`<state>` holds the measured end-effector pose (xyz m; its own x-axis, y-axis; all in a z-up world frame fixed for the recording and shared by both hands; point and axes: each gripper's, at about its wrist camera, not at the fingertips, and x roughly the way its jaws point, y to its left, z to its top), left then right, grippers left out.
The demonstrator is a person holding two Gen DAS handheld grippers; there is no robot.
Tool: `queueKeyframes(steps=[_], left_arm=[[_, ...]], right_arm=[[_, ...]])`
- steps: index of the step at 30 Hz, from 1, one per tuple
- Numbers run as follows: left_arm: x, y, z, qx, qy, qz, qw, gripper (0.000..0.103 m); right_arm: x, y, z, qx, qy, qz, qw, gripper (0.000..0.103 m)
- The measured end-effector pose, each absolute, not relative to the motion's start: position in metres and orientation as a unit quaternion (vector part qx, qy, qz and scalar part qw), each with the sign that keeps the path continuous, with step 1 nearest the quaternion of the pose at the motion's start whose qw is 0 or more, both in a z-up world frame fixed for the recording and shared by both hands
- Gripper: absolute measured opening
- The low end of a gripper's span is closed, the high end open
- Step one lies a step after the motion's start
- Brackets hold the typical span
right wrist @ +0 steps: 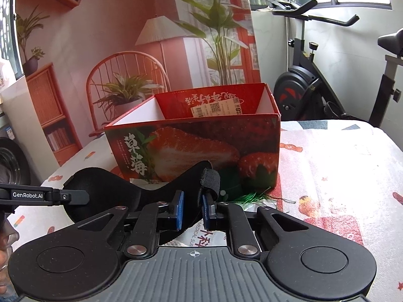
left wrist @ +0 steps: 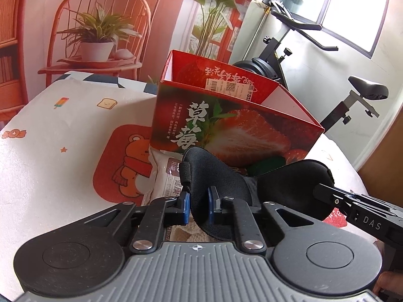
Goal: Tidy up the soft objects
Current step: 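Lift the black eye mask with both grippers and carry it into the box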
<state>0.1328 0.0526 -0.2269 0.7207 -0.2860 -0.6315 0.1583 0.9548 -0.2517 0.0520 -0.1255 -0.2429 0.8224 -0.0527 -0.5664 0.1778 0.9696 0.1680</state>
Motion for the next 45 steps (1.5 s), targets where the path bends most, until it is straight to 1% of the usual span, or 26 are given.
queueKeyframes(steps=[7,14,19,24,27,31,35,39,42,45], left_arm=[[0.134,0.059,-0.212,-0.09,0.332,-0.121,0.931,0.014],[0.142,0.056,-0.164,-0.063,0.253,-0.131,0.956,0.013],[0.167,0.044,-0.137,-0.055,0.217,-0.144,0.964,0.013],[0.207,0.024,-0.128,-0.022,0.209,-0.14,0.968,0.012],[0.223,0.002,-0.129,0.032,0.191,-0.133,0.972,0.012],[0.248,-0.012,-0.139,0.036,0.22,-0.135,0.966,0.012],[0.278,-0.011,-0.157,0.011,0.285,-0.156,0.946,0.012],[0.294,-0.004,-0.173,-0.009,0.339,-0.16,0.927,0.012],[0.302,0.004,-0.184,-0.043,0.376,-0.159,0.912,0.012],[0.306,0.005,-0.189,-0.049,0.389,-0.161,0.906,0.012]], right_arm=[[0.058,-0.13,-0.23,0.121,0.273,-0.042,0.953,0.013],[0.084,-0.139,-0.192,0.119,0.238,-0.023,0.964,0.013],[0.116,-0.155,-0.161,0.116,0.212,-0.023,0.97,0.013],[0.162,-0.163,-0.15,0.057,0.211,-0.041,0.975,0.013],[0.187,-0.168,-0.153,0.039,0.214,-0.058,0.974,0.013],[0.214,-0.172,-0.169,0.007,0.233,-0.077,0.969,0.013],[0.232,-0.18,-0.185,0.013,0.261,-0.084,0.962,0.013],[0.242,-0.185,-0.2,0.038,0.301,-0.081,0.949,0.012],[0.246,-0.186,-0.211,0.056,0.329,-0.078,0.94,0.011],[0.247,-0.192,-0.22,0.102,0.347,-0.081,0.929,0.01]])
